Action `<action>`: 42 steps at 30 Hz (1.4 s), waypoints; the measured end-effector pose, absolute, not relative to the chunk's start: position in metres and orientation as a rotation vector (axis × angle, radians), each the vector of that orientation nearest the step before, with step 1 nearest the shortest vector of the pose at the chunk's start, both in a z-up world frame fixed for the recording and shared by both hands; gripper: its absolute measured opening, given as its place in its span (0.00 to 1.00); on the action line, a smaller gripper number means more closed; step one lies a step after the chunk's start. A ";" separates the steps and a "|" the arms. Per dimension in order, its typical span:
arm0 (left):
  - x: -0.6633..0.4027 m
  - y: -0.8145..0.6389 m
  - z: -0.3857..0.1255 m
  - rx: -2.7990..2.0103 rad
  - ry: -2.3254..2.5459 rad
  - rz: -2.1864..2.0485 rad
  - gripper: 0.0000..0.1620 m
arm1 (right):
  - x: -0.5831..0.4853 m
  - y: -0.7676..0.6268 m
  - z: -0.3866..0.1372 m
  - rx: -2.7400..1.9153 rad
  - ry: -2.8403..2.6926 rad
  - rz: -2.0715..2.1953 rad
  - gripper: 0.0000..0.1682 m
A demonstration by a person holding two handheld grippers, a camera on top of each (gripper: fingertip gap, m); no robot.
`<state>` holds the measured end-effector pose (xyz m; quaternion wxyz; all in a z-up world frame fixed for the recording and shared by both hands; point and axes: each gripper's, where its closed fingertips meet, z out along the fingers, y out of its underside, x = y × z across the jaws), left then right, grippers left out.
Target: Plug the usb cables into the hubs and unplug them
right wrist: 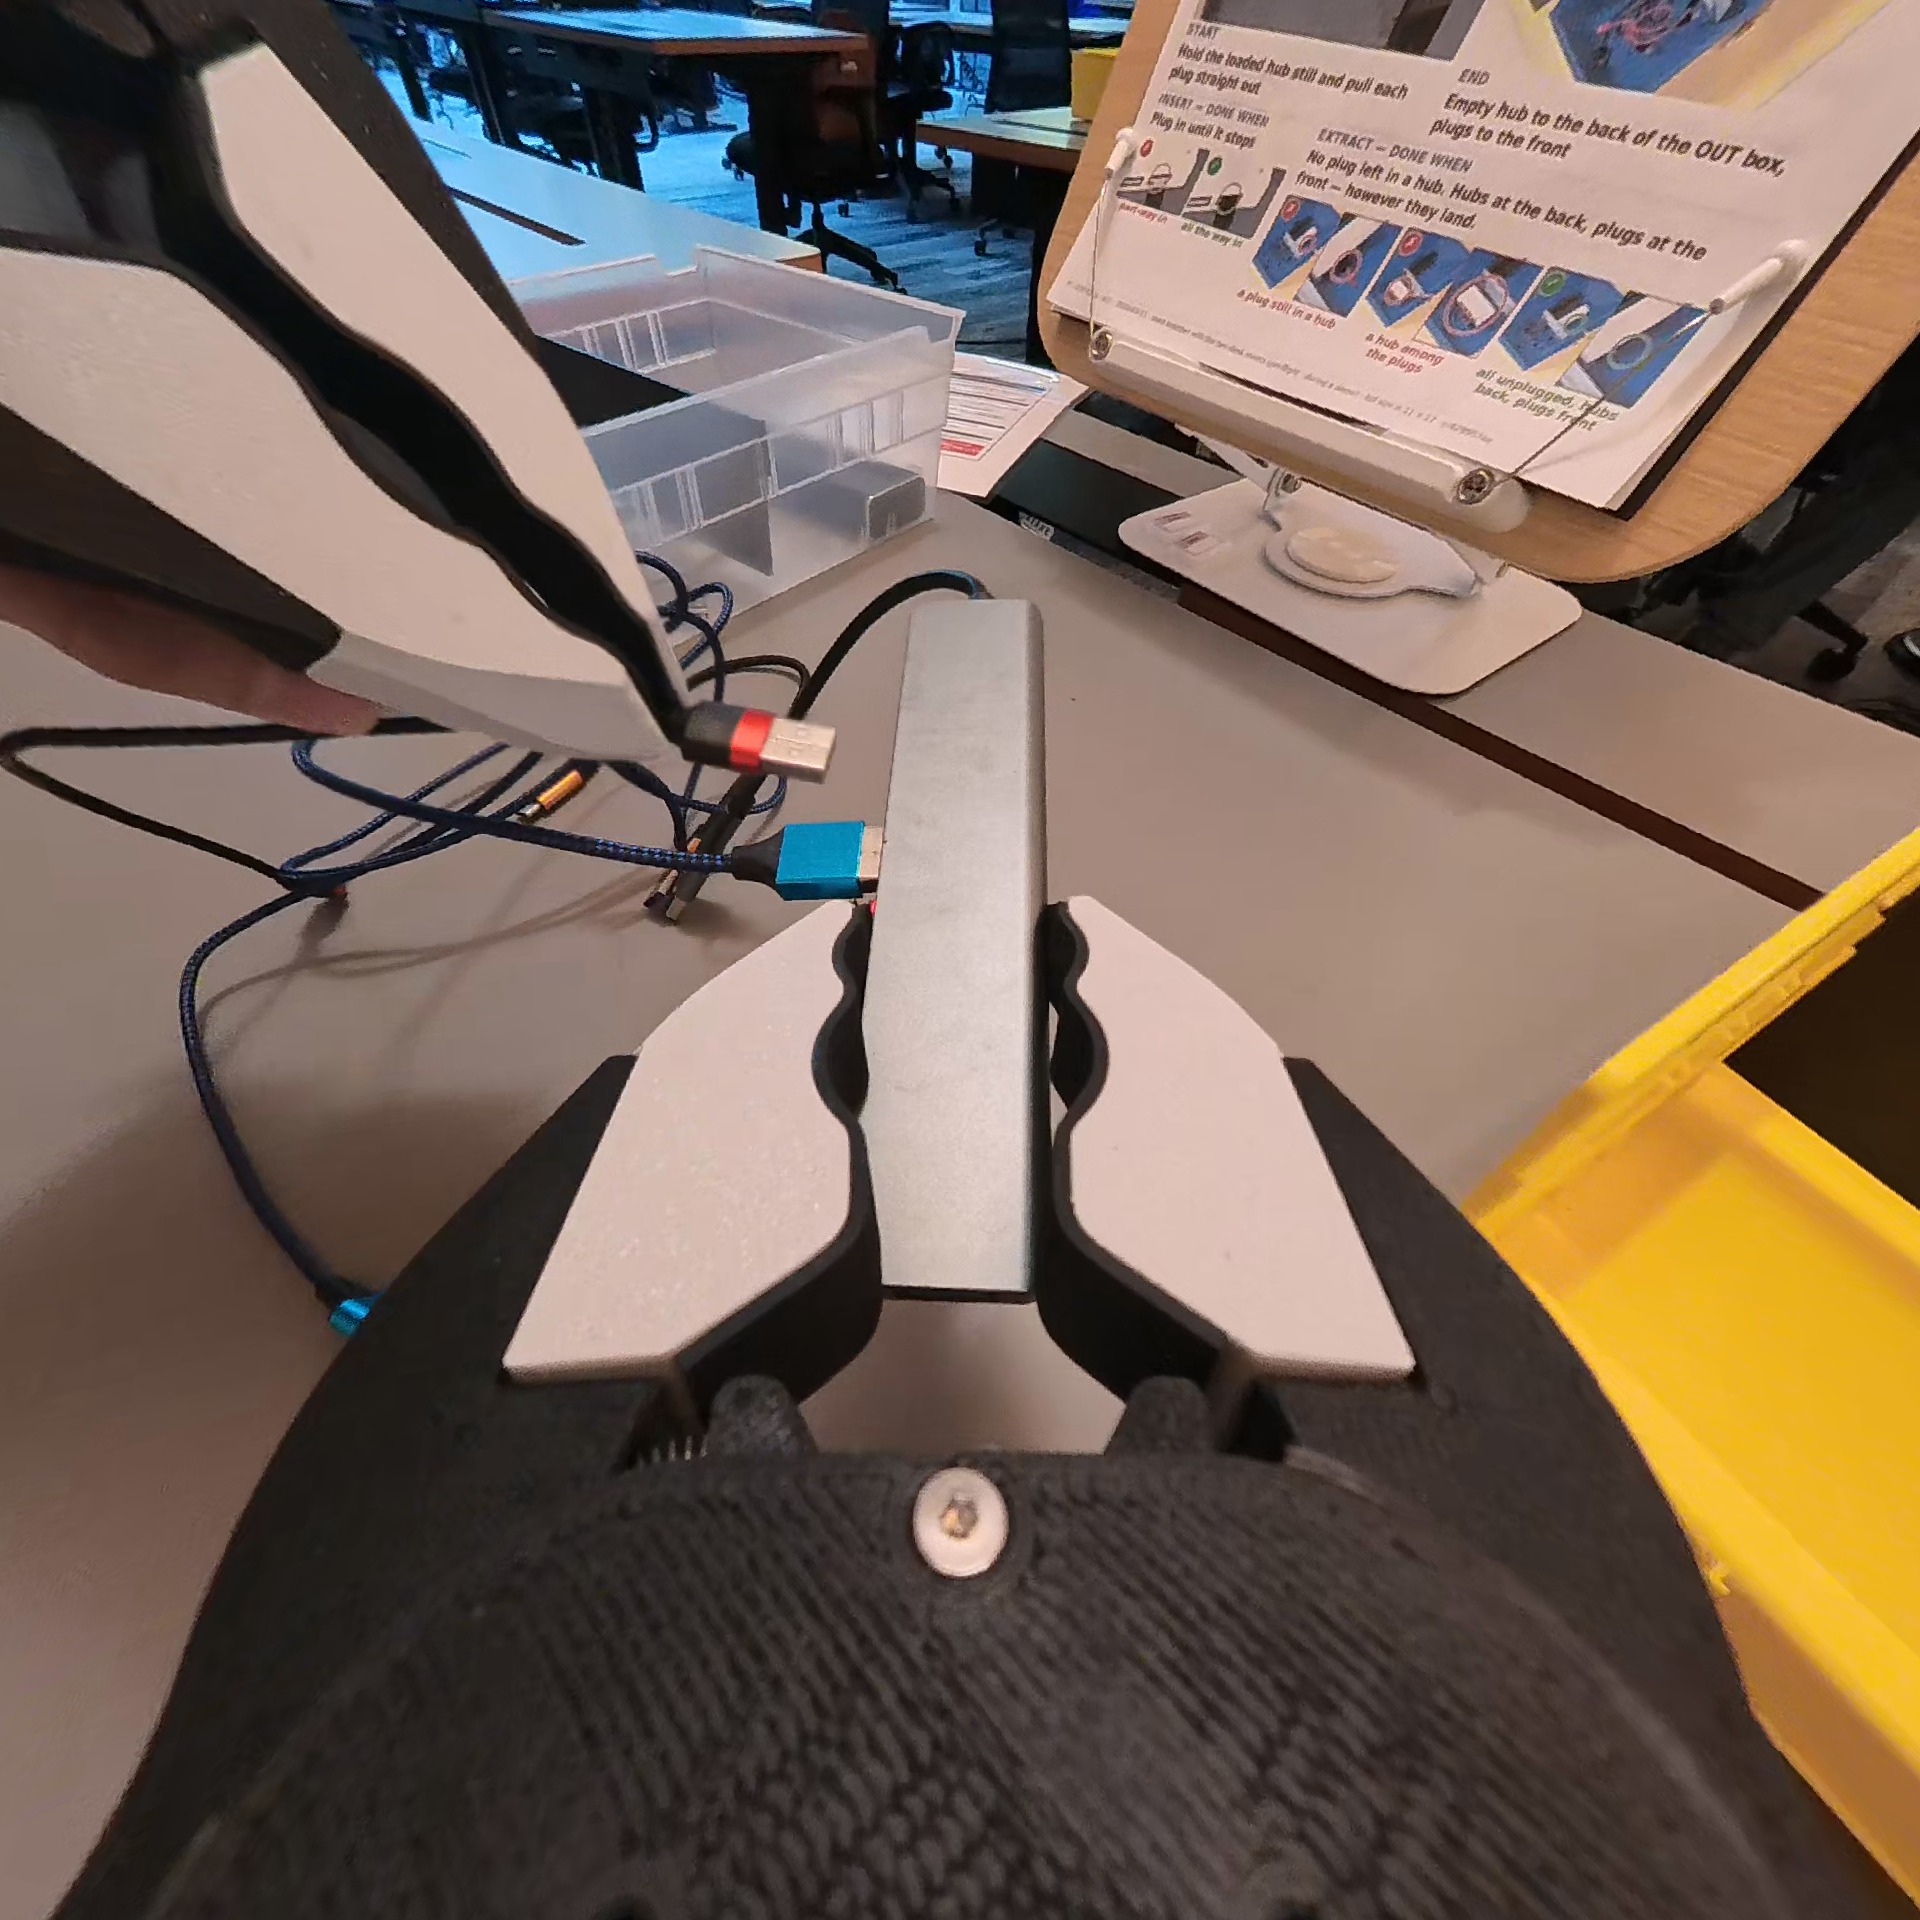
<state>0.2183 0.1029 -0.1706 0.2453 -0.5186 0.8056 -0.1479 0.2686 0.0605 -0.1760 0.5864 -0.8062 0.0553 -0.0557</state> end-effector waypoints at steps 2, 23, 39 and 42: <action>0.221 0.101 -0.172 -1.413 2.194 -0.414 0.03 | 0.268 0.061 -0.177 -1.878 0.131 -0.121 0.19; 0.229 0.097 -0.173 -1.298 2.123 -0.449 0.03 | 0.263 0.068 -0.180 -1.886 0.113 -0.165 0.19; 0.233 0.089 -0.153 -0.995 1.832 -1.031 0.04 | 0.261 0.068 -0.162 -1.761 0.160 -0.058 0.19; 0.232 0.088 -0.151 -0.954 1.805 -1.027 0.02 | 0.260 0.068 -0.162 -1.761 0.156 -0.065 0.19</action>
